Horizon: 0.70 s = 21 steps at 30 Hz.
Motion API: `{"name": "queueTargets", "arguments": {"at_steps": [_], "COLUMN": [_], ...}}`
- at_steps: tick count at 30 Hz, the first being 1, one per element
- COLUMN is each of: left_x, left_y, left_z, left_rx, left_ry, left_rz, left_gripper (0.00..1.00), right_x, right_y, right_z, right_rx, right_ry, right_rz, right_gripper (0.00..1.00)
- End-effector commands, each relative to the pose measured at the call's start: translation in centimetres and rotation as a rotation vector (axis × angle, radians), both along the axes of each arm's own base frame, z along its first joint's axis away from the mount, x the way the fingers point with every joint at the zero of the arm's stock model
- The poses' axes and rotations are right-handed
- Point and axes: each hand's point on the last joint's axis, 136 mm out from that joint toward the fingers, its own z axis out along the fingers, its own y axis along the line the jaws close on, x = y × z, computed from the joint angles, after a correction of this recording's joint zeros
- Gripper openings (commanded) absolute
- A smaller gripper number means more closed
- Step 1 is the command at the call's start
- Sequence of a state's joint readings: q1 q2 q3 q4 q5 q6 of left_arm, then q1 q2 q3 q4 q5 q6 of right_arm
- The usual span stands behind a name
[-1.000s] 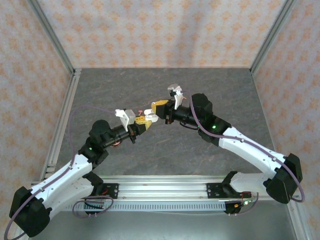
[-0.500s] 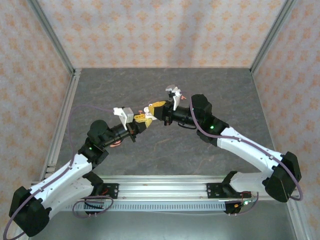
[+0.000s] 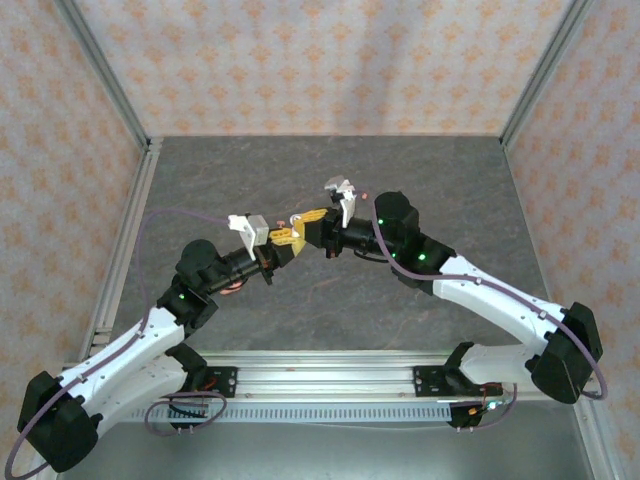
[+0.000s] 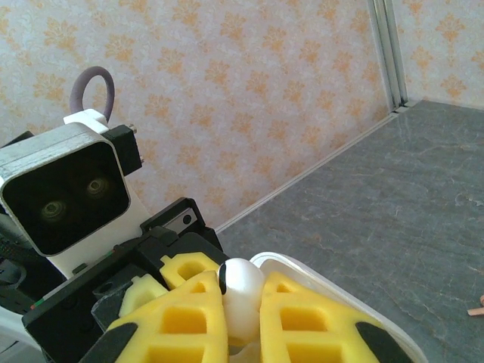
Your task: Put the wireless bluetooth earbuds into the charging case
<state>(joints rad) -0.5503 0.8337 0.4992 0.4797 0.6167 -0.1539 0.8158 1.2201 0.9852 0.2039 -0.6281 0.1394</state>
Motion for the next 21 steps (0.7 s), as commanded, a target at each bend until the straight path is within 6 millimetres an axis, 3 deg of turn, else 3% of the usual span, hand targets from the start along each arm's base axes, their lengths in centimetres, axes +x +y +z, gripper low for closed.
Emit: {"name": "queueTargets", "arguments": {"at_steps": [1,14,21], "left_x": [-0.2,-0.1,-0.1], "left_y": [0.2,0.7,0.7], "left_z": [3.6,4.2,4.0], "left_rx": [-0.06,-0.075,-0.065], "left_ry": [-0.083,-0.093,-0.09], "left_rz": [0.013,0.039,0.039], "left_gripper": [0.0,0.0,0.0], "right_x": [-0.6,-0.2,-0.2], "right_y": [0.2,0.0,0.1], "right_z": [-0.1,-2.4,-2.6], "right_rx": [-0.017,-0.054,-0.057], "right_ry": [-0.007,0.029,0.034], "right_rz": [0.024,-0.006,0.001], "right_gripper": [0.13,0.18,0.19]}}
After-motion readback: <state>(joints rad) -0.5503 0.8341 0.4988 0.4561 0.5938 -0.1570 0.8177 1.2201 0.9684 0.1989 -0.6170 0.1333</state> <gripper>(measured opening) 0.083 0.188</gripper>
